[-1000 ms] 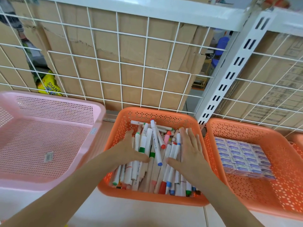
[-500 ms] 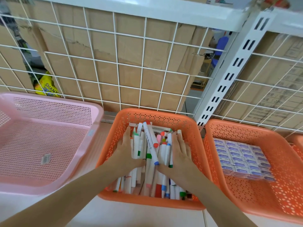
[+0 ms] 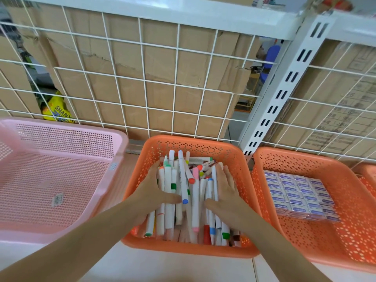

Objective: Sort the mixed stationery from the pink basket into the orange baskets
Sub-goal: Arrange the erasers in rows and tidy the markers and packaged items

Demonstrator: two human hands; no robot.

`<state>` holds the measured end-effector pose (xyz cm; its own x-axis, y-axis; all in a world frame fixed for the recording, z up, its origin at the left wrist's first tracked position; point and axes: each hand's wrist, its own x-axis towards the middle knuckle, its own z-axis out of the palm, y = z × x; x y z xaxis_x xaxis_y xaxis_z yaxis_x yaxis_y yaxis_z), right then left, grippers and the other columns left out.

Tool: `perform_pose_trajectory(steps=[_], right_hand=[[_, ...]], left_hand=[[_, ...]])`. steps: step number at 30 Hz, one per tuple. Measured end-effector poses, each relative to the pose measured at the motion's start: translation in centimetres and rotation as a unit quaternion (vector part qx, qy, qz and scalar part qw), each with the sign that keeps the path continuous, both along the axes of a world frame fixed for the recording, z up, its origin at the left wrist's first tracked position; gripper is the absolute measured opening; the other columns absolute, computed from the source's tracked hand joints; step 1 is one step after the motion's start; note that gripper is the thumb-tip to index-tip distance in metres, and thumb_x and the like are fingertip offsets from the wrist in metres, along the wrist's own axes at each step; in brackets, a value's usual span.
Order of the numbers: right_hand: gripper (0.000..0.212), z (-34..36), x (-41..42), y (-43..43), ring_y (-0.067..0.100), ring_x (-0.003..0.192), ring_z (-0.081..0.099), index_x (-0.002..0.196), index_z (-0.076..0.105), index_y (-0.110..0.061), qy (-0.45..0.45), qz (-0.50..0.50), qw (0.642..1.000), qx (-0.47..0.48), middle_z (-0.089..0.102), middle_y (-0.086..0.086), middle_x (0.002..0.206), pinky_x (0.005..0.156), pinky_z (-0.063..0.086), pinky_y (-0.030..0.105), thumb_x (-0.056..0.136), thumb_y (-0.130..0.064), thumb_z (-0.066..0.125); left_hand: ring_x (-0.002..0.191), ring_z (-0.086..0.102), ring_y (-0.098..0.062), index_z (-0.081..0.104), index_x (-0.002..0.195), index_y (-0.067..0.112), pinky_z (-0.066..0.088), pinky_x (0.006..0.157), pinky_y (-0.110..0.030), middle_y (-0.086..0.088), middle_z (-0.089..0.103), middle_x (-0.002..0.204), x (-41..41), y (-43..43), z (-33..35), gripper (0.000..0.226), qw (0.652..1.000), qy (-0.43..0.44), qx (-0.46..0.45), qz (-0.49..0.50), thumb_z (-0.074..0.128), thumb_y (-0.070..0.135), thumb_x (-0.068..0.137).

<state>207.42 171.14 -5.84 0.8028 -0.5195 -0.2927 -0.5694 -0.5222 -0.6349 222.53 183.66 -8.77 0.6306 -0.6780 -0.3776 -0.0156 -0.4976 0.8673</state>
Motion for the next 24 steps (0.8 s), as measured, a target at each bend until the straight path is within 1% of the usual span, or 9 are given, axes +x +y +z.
perform_pose_trajectory(steps=[2,6,11,13,16,18,20,22,24], right_hand=[[0.091,0.1,0.4,0.3,0.022,0.141,-0.024,0.144,-0.025,-0.03,0.008,0.021,1.0,-0.008,-0.033,-0.008,0.151,0.115,0.0,0.04,0.091,-0.021,0.05],[0.088,-0.1,0.7,1.1,0.025,0.14,-0.028,0.142,-0.028,-0.029,0.05,0.047,0.996,-0.048,-0.033,-0.008,0.15,0.115,-0.002,0.046,0.095,-0.032,0.046],[0.079,-0.2,-0.7,0.8,0.024,0.14,-0.026,0.142,-0.03,-0.019,0.09,0.041,0.989,-0.11,-0.038,-0.006,0.147,0.116,-0.002,0.039,0.1,-0.038,0.034],[0.077,-0.1,-1.1,0.8,0.022,0.14,-0.028,0.142,-0.029,-0.017,0.084,0.038,0.987,-0.128,-0.038,-0.003,0.148,0.114,-0.007,0.034,0.101,-0.036,0.033],[0.074,-0.2,-1.1,0.9,0.02,0.136,-0.034,0.138,-0.033,-0.015,0.063,0.046,0.981,-0.179,-0.041,-0.003,0.144,0.109,-0.016,0.031,0.101,-0.039,0.026],[0.071,-0.8,-0.9,0.7,0.022,0.136,-0.035,0.135,-0.035,-0.011,0.072,0.08,0.966,-0.233,-0.043,0.0,0.139,0.111,-0.018,0.034,0.094,-0.052,0.008],[0.08,-1.3,-0.9,0.7,0.024,0.136,-0.035,0.131,-0.036,-0.011,0.089,0.109,0.955,-0.261,-0.043,0.003,0.141,0.113,-0.017,0.037,0.076,-0.063,-0.011],[0.087,-1.5,-1.1,0.6,0.023,0.135,-0.036,0.132,-0.035,-0.012,0.095,0.125,0.953,-0.258,-0.042,0.003,0.143,0.111,-0.019,0.036,0.071,-0.07,-0.014],[0.08,-0.9,-1.1,0.2,0.021,0.139,-0.03,0.143,-0.025,-0.014,0.072,0.112,0.962,-0.238,-0.033,0.0,0.15,0.114,-0.014,0.033,0.085,-0.063,0.001]], left_hand=[[0.116,0.054,-0.027,0.01,0.147,0.032,0.042,0.101,-0.047,-0.003,0.052,0.132,-0.2,-0.3,0.1,0.11,0.999,0.023,-0.017,0.015,0.083,0.012,0.066],[0.143,0.016,-0.026,-0.016,0.147,0.022,0.018,0.115,-0.041,-0.008,0.01,0.156,-0.8,-0.8,0.7,0.11,0.998,-0.06,0.021,-0.007,0.071,0.008,0.08],[0.144,-0.009,-0.024,-0.02,0.145,0.021,0.005,0.116,-0.039,-0.003,-0.016,0.156,-1.9,-0.1,1.8,0.103,0.983,-0.151,0.081,-0.068,0.062,0.005,0.085],[0.143,-0.015,-0.019,-0.016,0.146,0.027,0.0,0.116,-0.04,0.003,-0.019,0.156,-1.9,-0.2,2.3,0.092,0.984,-0.157,0.055,-0.059,0.052,0.005,0.088],[0.139,-0.027,-0.014,-0.022,0.143,0.032,-0.014,0.112,-0.036,0.009,-0.03,0.15,-1.8,-0.8,2.1,0.071,0.958,-0.267,0.036,-0.099,0.028,0.04,0.093],[0.132,-0.036,-0.013,-0.036,0.132,0.029,-0.021,0.107,-0.034,0.01,-0.038,0.14,-1.8,-1.1,1.4,0.08,0.909,-0.378,0.076,-0.159,-0.007,0.076,0.073],[0.131,-0.038,-0.015,-0.038,0.129,0.024,-0.024,0.104,-0.035,0.005,-0.038,0.142,-1.9,-1.3,0.4,0.101,0.868,-0.435,0.117,-0.211,-0.036,0.081,0.045],[0.133,-0.036,-0.015,-0.035,0.132,0.021,-0.026,0.104,-0.034,0.002,-0.035,0.147,-2.0,-1.3,-0.2,0.112,0.855,-0.441,0.139,-0.236,-0.041,0.079,0.037],[0.132,-0.037,-0.014,-0.036,0.132,0.021,-0.027,0.103,-0.031,0.004,-0.038,0.144,-2.3,-0.8,-0.2,0.113,0.853,-0.431,0.142,-0.257,-0.038,0.082,0.036]])
